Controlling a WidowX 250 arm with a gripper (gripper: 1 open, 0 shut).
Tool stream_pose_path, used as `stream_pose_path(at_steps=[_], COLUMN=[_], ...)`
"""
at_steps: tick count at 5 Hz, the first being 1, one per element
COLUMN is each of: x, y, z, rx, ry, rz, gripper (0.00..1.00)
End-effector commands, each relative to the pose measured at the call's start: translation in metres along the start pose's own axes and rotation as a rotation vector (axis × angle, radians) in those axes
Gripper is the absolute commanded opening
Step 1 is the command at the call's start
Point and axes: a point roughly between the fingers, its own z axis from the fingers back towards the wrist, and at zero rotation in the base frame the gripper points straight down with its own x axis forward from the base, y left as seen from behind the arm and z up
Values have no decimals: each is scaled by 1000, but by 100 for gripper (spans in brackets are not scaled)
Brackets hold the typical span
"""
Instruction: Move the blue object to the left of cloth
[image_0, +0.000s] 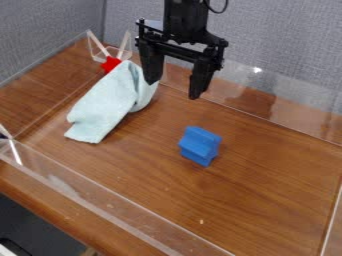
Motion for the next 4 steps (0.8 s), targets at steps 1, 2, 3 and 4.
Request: stream_pose_path(at_steps=[1,2,3,4], x=[0,0,2,2], y=[-3,-9,-15,-22], z=[-8,-18,-32,-49], rx=[-4,-14,-25,-30], ry=[9,4,-4,-3], rz=[52,139,228,278], gripper=[100,100,100,100])
